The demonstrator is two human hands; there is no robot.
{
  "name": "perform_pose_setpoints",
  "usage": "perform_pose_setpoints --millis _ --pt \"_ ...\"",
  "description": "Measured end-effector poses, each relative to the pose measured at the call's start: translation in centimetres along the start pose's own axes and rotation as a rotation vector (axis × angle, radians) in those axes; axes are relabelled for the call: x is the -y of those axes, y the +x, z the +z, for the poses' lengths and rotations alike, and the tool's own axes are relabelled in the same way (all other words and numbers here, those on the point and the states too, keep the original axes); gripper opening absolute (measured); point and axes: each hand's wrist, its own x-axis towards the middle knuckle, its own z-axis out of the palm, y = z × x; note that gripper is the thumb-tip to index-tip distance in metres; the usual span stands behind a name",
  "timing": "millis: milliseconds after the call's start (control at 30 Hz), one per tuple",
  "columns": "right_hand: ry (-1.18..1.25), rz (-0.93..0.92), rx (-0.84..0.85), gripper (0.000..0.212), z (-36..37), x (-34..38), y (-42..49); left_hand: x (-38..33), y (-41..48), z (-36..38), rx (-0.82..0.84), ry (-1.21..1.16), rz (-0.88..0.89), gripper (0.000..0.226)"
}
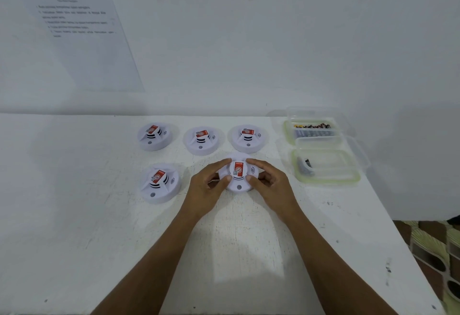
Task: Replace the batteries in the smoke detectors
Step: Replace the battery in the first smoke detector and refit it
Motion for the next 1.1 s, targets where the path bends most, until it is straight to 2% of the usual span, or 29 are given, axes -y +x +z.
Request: perform_pose_setpoints --millis 1100 --pt "-0.033 -0.012 -0.006 0.039 0.05 0.03 0.1 0.73 0.25 0.1 -0.017 0.04 -0.009 0.042"
